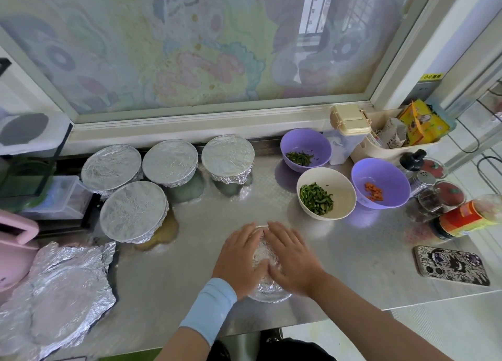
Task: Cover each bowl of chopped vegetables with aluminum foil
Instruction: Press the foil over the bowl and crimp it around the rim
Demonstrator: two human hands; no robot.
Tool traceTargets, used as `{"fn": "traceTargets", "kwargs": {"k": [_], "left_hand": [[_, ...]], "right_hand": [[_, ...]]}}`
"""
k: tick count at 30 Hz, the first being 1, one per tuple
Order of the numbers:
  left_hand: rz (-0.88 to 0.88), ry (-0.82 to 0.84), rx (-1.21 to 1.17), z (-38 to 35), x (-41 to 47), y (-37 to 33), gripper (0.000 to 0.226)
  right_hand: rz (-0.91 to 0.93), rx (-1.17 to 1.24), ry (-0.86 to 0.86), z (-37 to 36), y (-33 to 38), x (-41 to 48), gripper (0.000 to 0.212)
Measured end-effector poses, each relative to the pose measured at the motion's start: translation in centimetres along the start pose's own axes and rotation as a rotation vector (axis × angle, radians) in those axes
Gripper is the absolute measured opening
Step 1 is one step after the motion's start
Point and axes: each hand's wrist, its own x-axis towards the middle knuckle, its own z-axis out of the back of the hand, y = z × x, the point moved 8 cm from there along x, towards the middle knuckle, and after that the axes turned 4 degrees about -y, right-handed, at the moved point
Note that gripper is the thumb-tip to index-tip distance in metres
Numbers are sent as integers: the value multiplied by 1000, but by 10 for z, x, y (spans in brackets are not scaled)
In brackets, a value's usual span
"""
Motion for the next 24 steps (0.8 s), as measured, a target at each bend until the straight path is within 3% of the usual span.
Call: {"fn": "traceTargets", "kwargs": {"k": [6,11,14,17,20,24], "left_hand": [[-139,244,284,-26,-28,0,117],[-147,277,358,-17,-16,24,118],[-116,242,360,-3,-8,47,103],[-24,121,235,14,-9,62,82],[50,41,74,15,-12,54,60],[162,89,-145,-12,-20,46,62]], "right_hand": [[119,-108,127,-18,2,-32,116],[8,-78,113,-20,9,-27,128],[-131,-49,85,-27,19,-17,124],[-235,-143,123,-33,34,-4,107],[-160,-219,80,-38,51,5,85],[-106,-277,101,-48,53,3,73]]}}
